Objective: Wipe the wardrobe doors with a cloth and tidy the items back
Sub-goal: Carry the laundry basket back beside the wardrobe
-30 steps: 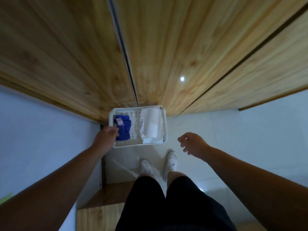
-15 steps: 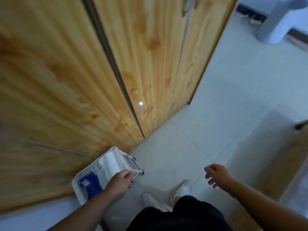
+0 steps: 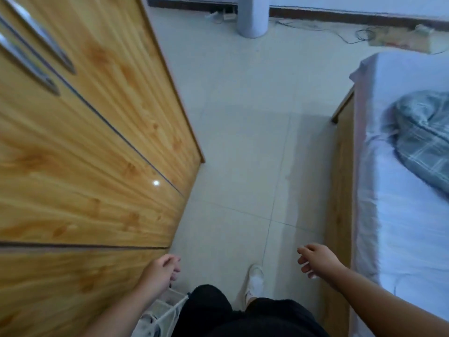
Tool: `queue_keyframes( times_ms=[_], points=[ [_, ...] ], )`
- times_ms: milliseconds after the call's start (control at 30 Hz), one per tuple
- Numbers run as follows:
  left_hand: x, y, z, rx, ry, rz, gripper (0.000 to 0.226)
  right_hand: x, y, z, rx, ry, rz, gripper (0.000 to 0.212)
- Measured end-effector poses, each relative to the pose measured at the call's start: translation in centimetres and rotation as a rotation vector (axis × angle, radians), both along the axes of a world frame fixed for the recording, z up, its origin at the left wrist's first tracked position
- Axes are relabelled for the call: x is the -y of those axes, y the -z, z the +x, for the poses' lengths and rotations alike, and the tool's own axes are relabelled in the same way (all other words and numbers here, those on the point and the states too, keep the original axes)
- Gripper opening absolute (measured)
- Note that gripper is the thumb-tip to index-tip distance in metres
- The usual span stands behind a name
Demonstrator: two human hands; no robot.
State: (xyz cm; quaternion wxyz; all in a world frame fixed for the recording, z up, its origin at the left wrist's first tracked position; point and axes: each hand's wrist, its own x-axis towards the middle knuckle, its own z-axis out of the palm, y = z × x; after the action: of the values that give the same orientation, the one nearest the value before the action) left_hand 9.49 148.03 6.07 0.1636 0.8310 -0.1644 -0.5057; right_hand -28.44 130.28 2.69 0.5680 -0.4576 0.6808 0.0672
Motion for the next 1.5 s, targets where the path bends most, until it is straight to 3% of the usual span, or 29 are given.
queue_keyframes(
  times_ms=[267, 467, 767, 967, 1100, 1300, 1500],
  points=[
    [7.0, 2.0, 3.2, -0.016, -0.030, 0.024, 0.022, 14.4, -3.7, 5.9, 0.073, 0.107, -0.176, 0.021],
    [17.0, 4.8, 8.1, -0.041, 0.018, 0.041, 0.021, 24.5, -3.8, 9.7, 0.034, 0.176, -0.254, 0.022],
    [42.2, 2.0, 12.4, -0.033, 0.345, -0.105, 0.022, 25.7, -1.6, 7.1, -0.152, 0.243, -0.091, 0.021],
    [57.2, 1.3, 11.9, -0.023, 0.323, -0.167, 0.021, 30.8, 2.0, 4.6, -0.212, 0.321, 0.068, 0.024],
    [63.7, 1.4, 11.4, -0.009, 0.278, -0.141, 0.019, 39.8, 2.9, 4.1, -0.169, 0.320, 0.087, 0.025],
    [69.2, 1.8, 12.6, 0.035, 0.206, -0.054, 0.016, 58.1, -0.9, 7.1, -0.079, 0.167, 0.009, 0.020],
    [76.1, 3.6, 15.5, 0.020, 0.110, 0.013, 0.015, 77.1, -4.7, 13.1, 0.057, 0.238, -0.168, 0.021]
  ],
)
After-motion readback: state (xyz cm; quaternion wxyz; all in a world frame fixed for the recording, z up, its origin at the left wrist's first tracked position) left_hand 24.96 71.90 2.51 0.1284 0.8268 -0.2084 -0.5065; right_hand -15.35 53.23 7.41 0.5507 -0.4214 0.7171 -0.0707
